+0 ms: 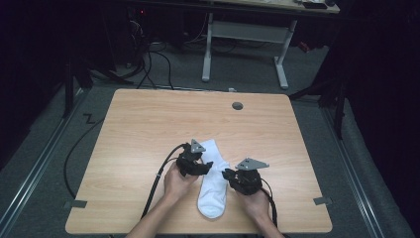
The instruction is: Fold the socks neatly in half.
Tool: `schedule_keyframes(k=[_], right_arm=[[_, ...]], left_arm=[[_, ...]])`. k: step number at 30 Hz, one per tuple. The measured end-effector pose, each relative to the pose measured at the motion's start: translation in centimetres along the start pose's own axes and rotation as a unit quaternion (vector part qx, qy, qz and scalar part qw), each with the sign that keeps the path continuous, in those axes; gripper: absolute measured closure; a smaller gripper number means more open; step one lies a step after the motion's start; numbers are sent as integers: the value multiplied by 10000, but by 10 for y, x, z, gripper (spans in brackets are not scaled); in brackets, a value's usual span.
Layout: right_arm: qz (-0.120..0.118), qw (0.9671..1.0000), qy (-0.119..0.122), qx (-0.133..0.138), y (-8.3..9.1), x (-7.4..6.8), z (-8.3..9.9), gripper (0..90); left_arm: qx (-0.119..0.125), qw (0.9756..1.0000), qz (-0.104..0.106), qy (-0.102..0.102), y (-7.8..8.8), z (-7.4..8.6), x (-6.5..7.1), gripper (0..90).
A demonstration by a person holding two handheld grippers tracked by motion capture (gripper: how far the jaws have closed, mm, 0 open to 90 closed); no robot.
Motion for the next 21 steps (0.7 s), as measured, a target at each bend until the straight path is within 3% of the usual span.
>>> schedule_keyframes(k=[5, 8, 13, 15, 18, 21], right_arm=[[152, 9997, 83, -184, -19, 0, -6, 797], [258, 9991, 84, -334, -26, 3, -7, 796], [492, 9969, 122, -596, -32, 16, -2, 784], [498, 9971, 92, -561, -32, 19, -1, 779], [610, 9963, 260, -548, -35, 18, -3, 768], [620, 9966, 199, -499, -37, 20, -3, 749]], left_arm=[[-262, 9995, -90, -118, -9, 9, 7, 446], [-188, 9998, -103, -12, -9, 12, 6, 446], [-144, 9997, -158, -82, -7, 16, 10, 445], [-137, 9997, -177, -60, -7, 17, 11, 441], [-106, 9997, -199, -37, -7, 18, 12, 430], [-167, 9997, -168, 16, -6, 17, 11, 423]])
Point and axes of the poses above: each handheld gripper's, and its own axes: y roughly backward along the jaws, z roughly out of its underside, x roughly to its right, the point moved 1 cm from there along -y, roughly forward along the jaws, and after that the axes turned 3 degrees about x, right-handed, at the moved point
